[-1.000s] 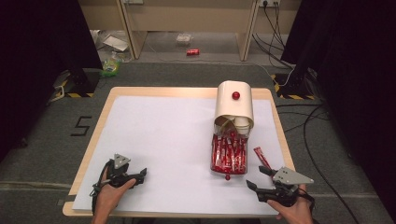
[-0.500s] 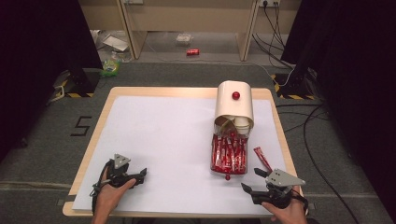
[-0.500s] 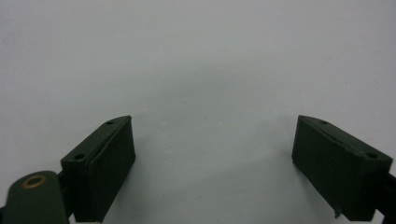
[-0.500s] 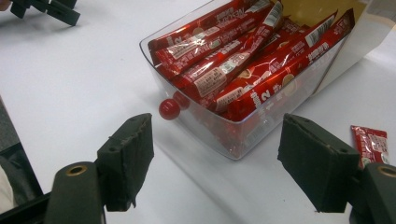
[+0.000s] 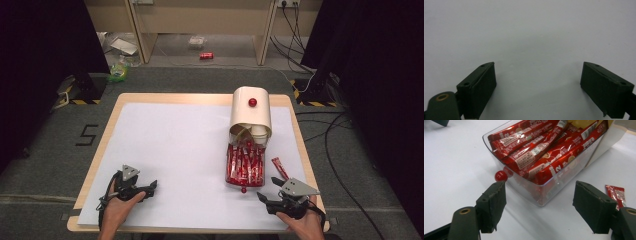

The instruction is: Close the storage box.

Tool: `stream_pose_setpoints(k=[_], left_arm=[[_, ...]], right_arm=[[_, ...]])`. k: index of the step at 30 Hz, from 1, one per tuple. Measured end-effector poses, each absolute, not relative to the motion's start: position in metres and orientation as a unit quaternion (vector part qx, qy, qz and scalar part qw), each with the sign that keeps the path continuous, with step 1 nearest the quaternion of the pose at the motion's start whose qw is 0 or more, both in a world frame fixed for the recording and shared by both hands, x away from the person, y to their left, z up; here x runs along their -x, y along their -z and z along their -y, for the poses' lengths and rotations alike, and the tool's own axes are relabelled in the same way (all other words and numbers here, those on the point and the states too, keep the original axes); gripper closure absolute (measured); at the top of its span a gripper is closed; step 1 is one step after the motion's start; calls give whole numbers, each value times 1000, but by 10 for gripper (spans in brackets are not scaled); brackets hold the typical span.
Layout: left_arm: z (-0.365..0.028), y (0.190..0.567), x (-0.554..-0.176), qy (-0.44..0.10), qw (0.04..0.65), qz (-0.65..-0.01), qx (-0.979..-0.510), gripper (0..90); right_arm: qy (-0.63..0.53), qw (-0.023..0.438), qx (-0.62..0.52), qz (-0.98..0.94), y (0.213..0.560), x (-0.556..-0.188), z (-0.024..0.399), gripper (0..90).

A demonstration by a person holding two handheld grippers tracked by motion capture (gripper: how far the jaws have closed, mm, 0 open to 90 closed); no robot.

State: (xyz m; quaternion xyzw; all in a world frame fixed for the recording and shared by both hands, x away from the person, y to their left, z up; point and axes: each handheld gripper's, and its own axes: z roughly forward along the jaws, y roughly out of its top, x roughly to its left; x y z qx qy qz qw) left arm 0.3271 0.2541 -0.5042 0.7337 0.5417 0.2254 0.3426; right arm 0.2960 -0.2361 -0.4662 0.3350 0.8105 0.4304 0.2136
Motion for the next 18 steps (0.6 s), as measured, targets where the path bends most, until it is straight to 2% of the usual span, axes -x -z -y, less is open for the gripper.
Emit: stream_pose_setpoints(k=[8,18], left_arm=[[-254,504,-327,-226,342,-542,-734,122],[-254,504,-327,-226,342,-542,-734,122]], right_arm=[[-421,236,-330,-811,466,-299,230,277],[-414,234,-327,-817,467,-310,222,264]])
